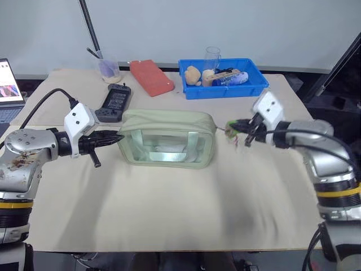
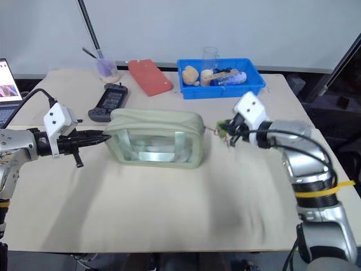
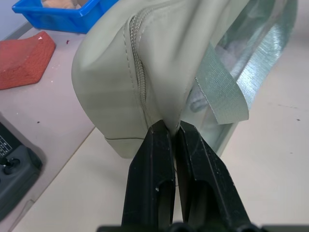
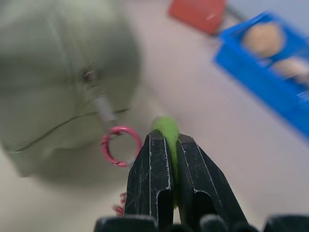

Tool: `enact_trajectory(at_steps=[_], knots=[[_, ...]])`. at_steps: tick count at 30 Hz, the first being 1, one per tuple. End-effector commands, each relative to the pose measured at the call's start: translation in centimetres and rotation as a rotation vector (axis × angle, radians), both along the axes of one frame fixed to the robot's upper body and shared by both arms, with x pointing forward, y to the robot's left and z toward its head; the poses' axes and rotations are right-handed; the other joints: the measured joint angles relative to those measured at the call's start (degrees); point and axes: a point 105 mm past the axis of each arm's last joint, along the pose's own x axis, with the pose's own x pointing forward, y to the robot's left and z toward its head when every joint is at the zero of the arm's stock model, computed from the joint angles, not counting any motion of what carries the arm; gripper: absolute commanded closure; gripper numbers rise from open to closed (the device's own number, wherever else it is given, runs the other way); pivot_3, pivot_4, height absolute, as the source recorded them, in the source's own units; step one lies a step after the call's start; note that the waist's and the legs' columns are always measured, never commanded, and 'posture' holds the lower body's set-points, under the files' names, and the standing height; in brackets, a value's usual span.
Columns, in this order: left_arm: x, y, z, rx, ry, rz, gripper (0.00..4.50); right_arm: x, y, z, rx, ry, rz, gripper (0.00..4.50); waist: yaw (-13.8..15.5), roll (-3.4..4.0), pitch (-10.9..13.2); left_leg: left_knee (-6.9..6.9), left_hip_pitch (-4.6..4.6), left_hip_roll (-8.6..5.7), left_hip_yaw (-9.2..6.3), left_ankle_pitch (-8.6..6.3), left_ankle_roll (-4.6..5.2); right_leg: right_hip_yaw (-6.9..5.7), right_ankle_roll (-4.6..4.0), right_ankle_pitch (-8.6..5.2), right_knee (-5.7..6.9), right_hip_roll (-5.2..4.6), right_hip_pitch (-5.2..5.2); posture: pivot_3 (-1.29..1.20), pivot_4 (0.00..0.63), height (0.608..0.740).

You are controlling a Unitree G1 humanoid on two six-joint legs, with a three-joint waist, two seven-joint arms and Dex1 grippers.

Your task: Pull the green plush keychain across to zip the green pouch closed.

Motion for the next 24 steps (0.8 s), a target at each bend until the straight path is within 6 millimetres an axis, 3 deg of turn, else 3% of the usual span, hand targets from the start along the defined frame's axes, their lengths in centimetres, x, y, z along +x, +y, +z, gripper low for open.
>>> enact_trajectory(at_steps=[1, 7, 11, 12, 15, 18, 22, 24], knots=[[0.2, 0.1, 0.7, 0.021, -0.033, 0.001, 4.50, -0.3, 2.0, -1.1, 0.066, 0.026, 0.027, 4.49, 0.0, 0.00, 0.0, 0.01, 0.00, 0.00, 0.00, 0.00, 0.00, 0.02, 0.00, 0.00, 0.03, 0.00, -0.02, 0.00, 0.150, 0.740], [0.1, -0.1, 0.5, 0.019, -0.032, -0.009, 4.50, -0.7, 3.6, -3.1, 0.096, 0.090, 0.044, 4.49, 0.2, 0.00, 0.0, 0.04, -0.02, -0.01, 0.00, 0.00, 0.00, 0.03, 0.01, 0.00, 0.06, -0.01, -0.01, 0.00, 0.150, 0.740], [0.0, -0.1, 0.9, 0.000, -0.043, -0.009, 4.50, 0.0, 2.6, -1.1, 0.105, 0.031, 0.041, 4.49, 0.3, 0.00, 0.0, 0.04, -0.01, -0.01, 0.00, 0.00, 0.00, 0.03, 0.01, 0.00, 0.06, 0.00, -0.01, 0.00, 0.150, 0.740], [0.0, -0.1, 1.0, -0.006, -0.045, -0.011, 4.50, 0.0, 2.2, -0.5, 0.109, 0.020, 0.046, 4.11, 0.3, 0.00, 0.0, 0.04, -0.01, -0.01, 0.00, 0.00, 0.00, 0.03, 0.01, 0.00, 0.06, 0.00, -0.02, 0.00, 0.150, 0.740], [-0.2, 0.6, 2.1, -0.050, -0.046, -0.003, 3.42, 0.0, 0.4, 2.1, 0.077, -0.024, 0.080, 3.17, 0.3, 0.01, 0.0, 0.05, -0.02, -0.01, 0.00, 0.00, 0.00, 0.03, 0.01, 0.00, 0.05, -0.01, -0.02, 0.00, 0.150, 0.740], [-0.3, 1.7, 3.4, -0.101, -0.051, 0.030, 1.83, -0.6, -1.1, 4.5, 0.044, -0.046, 0.122, 2.00, 0.3, 0.01, 0.0, 0.04, -0.07, -0.01, -0.01, 0.00, 0.00, 0.02, 0.02, -0.01, 0.03, -0.01, -0.07, 0.00, 0.150, 0.740], [-1.6, 4.3, 5.2, -0.150, -0.008, 0.079, 0.18, -2.9, -1.7, 9.0, 0.062, -0.062, 0.227, 0.75, 0.1, 0.00, 0.0, 0.02, -0.12, 0.00, -0.04, 0.00, 0.00, 0.01, 0.01, -0.03, 0.03, 0.02, -0.14, 0.00, 0.150, 0.740], [-2.2, 5.3, 6.4, -0.178, 0.008, 0.095, 0.00, -4.0, -1.3, 11.0, 0.083, -0.073, 0.273, 0.08, -0.2, 0.02, 0.0, 0.00, -0.19, 0.01, -0.01, 0.00, 0.00, 0.02, 0.00, -0.02, 0.05, 0.00, -0.26, 0.00, 0.150, 0.740]])
